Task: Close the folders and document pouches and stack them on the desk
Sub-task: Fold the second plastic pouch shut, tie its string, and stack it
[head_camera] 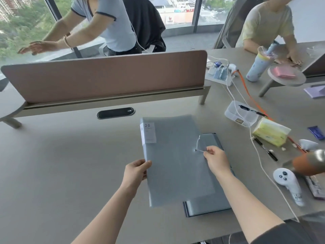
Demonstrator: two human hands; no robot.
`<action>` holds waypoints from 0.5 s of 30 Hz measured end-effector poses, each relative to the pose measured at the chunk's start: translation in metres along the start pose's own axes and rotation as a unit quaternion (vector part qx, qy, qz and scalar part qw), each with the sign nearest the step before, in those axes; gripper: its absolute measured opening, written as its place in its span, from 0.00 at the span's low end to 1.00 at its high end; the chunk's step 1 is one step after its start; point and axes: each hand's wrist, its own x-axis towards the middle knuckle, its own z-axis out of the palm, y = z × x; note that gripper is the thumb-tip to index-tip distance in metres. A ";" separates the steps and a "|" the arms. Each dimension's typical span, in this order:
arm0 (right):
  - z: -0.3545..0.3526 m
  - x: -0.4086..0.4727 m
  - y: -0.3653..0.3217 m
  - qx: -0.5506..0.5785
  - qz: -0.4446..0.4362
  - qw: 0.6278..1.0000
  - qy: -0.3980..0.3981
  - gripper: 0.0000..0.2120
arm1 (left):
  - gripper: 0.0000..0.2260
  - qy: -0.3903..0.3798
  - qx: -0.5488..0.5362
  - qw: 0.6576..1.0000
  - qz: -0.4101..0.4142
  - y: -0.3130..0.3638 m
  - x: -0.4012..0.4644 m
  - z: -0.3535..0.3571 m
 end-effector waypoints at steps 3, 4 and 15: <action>-0.035 0.019 0.026 -0.018 0.017 1.000 -0.002 0.05 | 0.05 -0.032 0.033 0.999 -0.002 -0.005 -0.008 0.039; -0.044 0.025 0.036 -0.022 0.023 0.999 -0.002 0.06 | 0.04 -0.043 0.048 0.998 -0.005 -0.007 -0.010 0.050; -0.081 0.048 0.094 -0.022 0.058 0.998 -0.023 0.05 | 0.05 -0.041 0.179 0.983 0.015 -0.027 -0.009 0.110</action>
